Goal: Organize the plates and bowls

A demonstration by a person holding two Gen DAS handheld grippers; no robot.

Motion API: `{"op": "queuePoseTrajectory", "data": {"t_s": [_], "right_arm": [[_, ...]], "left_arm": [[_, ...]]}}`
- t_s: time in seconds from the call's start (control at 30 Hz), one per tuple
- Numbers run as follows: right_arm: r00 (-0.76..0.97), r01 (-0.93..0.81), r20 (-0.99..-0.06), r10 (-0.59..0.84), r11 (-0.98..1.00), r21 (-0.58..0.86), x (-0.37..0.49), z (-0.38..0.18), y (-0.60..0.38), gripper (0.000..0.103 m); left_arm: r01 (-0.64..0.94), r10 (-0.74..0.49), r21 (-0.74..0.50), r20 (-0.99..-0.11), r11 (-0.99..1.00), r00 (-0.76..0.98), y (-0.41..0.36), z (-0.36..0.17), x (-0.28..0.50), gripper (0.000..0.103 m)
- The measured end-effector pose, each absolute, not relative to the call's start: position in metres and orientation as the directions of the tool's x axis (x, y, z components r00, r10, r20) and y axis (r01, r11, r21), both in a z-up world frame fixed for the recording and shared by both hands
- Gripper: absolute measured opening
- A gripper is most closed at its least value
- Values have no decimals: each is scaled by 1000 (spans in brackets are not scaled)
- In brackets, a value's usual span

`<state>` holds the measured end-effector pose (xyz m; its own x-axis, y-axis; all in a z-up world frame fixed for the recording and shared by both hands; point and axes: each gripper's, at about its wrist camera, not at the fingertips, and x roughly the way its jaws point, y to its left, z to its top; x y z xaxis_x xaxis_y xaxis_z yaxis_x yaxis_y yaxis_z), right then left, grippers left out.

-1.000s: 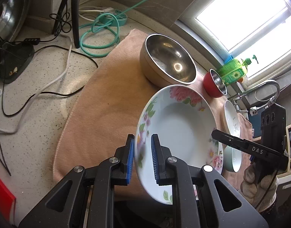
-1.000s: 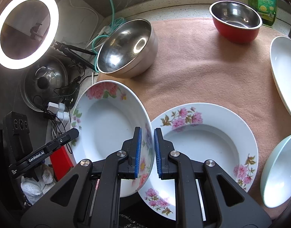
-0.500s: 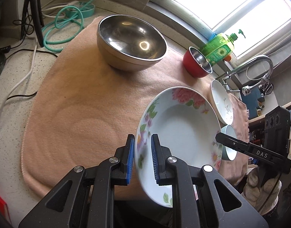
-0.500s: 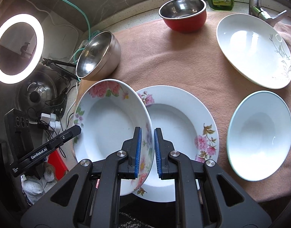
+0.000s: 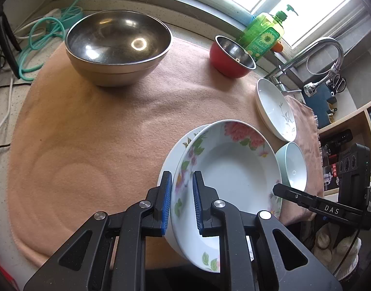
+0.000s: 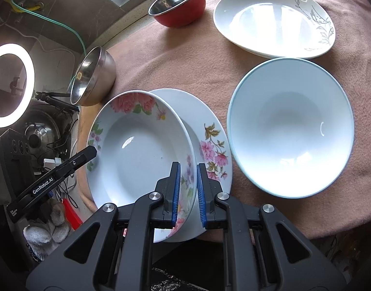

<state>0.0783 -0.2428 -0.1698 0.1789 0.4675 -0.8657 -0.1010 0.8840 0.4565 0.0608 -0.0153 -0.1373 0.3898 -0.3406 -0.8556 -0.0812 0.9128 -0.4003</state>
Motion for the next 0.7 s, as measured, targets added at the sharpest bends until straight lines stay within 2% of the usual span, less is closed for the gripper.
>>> {"op": "queuePoseTrajectory", "data": {"t_s": [0.7], "right_arm": [[165,-75,-894,416,910,409,76,-185,-241,14]], "left_arm": [[-4,-276,-295,-899,956,339,-39,-157,69,15]]}}
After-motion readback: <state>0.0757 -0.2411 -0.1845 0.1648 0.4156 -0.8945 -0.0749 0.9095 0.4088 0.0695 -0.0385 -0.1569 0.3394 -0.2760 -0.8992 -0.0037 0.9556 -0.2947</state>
